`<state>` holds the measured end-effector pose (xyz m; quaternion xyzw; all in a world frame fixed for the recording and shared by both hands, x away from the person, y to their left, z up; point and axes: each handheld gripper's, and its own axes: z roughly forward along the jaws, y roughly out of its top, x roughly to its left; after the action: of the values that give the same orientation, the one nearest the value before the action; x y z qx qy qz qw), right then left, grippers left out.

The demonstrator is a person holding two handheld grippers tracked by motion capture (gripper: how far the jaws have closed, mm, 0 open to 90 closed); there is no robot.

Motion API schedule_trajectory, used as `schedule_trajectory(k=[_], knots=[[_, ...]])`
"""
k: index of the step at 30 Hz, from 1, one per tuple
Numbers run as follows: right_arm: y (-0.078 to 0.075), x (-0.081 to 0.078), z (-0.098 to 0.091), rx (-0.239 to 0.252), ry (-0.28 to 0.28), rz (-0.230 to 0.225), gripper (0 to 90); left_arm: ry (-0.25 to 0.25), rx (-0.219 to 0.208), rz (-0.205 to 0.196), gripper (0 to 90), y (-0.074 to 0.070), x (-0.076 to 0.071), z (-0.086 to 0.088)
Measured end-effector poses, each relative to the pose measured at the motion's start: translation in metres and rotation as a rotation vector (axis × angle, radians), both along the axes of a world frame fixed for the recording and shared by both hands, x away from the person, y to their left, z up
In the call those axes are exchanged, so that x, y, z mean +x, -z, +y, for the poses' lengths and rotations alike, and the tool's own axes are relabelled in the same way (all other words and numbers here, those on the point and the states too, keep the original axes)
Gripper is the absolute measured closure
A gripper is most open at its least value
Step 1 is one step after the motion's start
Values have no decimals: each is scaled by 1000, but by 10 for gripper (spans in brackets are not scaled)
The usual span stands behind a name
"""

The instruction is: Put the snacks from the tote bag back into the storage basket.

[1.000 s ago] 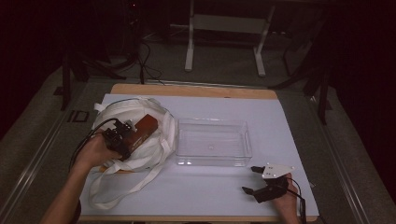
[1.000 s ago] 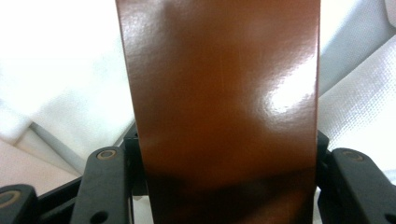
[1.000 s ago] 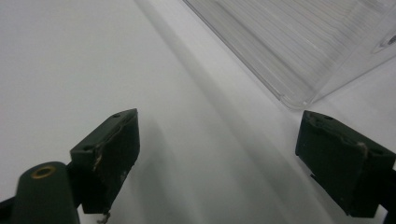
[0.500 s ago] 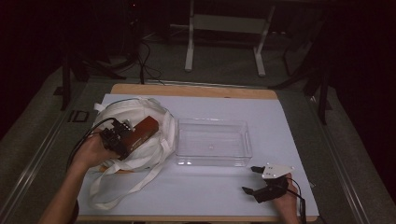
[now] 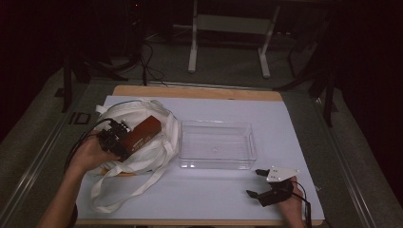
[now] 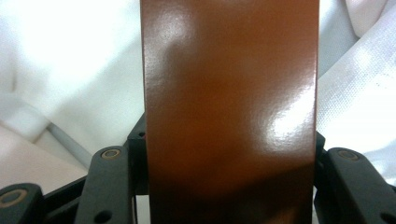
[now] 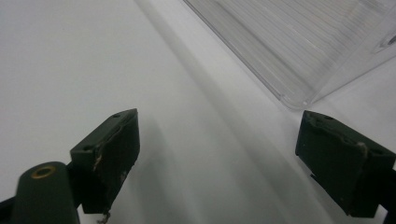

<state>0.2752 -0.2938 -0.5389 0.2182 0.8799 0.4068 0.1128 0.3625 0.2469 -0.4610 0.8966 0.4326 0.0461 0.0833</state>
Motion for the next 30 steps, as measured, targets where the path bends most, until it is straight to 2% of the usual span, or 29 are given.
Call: schedule_trajectory(k=[9,15,24,30], knots=[[0,0,0,0,0,1,138,-15,-35,-58,443,-14,-5,8],[0,0,0,-2,0,1,138,-6,-54,-94,443,-24,-8,14],[0,0,0,-3,0,1,138,40,-97,-135,442,-42,-9,15],[0,0,0,-3,0,1,138,70,-102,-163,442,-55,-9,13]])
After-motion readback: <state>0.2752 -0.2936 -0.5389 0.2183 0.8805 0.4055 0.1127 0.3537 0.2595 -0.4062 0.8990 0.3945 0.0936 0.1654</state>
